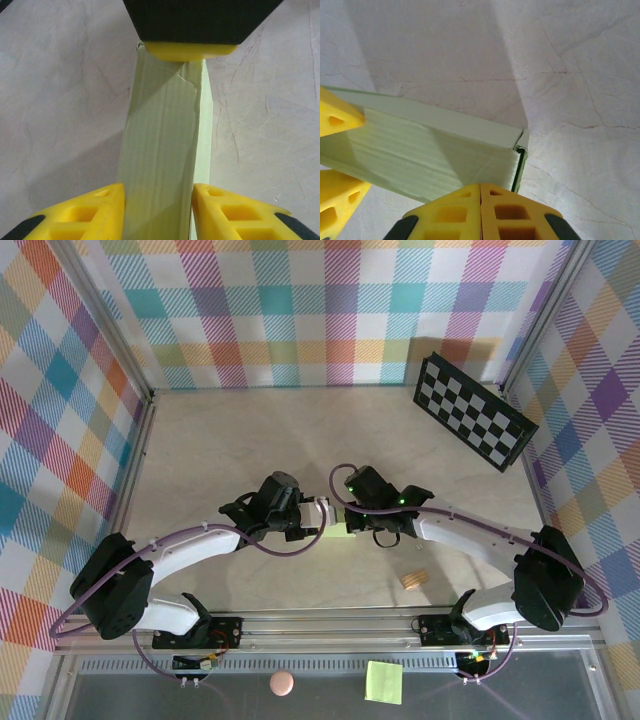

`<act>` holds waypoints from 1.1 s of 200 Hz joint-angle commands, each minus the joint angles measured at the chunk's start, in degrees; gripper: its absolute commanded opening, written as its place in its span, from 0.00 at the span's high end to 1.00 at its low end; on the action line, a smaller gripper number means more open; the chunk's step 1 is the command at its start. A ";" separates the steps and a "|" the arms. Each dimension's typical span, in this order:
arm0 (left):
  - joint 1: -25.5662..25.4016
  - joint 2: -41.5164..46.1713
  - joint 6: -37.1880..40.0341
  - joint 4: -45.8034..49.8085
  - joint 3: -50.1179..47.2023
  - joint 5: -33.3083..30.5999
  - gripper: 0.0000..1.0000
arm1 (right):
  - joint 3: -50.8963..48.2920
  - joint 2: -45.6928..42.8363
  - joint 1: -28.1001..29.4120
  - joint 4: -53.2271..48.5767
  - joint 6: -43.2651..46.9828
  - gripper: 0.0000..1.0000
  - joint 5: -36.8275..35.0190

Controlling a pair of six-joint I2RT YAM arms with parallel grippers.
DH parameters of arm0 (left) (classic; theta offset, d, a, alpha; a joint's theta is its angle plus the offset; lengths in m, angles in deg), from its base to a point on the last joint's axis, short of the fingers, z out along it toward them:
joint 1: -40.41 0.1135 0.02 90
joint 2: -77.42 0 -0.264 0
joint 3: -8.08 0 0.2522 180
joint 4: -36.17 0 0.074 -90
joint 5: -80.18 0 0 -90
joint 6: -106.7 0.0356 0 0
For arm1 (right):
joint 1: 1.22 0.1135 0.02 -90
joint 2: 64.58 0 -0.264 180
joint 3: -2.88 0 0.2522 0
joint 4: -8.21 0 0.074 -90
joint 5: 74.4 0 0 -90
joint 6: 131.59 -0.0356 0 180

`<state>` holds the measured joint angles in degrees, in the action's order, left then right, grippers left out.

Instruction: Fold the paper box

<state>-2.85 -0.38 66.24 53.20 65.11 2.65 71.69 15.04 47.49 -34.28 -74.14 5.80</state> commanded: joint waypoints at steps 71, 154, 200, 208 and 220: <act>-0.69 9.11 -30.25 7.48 4.11 -13.69 0.44 | -1.45 2.72 -0.13 -3.06 -0.38 0.92 0.94; 1.23 7.09 -52.38 22.99 10.31 -8.05 0.76 | -0.91 2.70 -0.19 -3.79 -0.25 0.92 1.10; 1.32 5.28 -54.27 25.27 10.25 -7.22 0.94 | -0.90 2.30 -0.19 -4.00 -0.40 0.92 0.81; 1.39 4.66 -54.24 25.92 10.50 -7.34 0.96 | -0.88 2.34 -0.19 -3.99 -0.33 0.92 0.84; 1.35 3.53 -54.22 27.13 10.78 -7.68 0.98 | -0.96 2.39 -0.19 -4.17 -0.25 0.92 0.75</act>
<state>-2.09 5.05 13.68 76.48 75.03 -5.87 71.52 15.52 47.22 -32.22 -74.14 5.84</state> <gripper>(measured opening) 0.047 0.079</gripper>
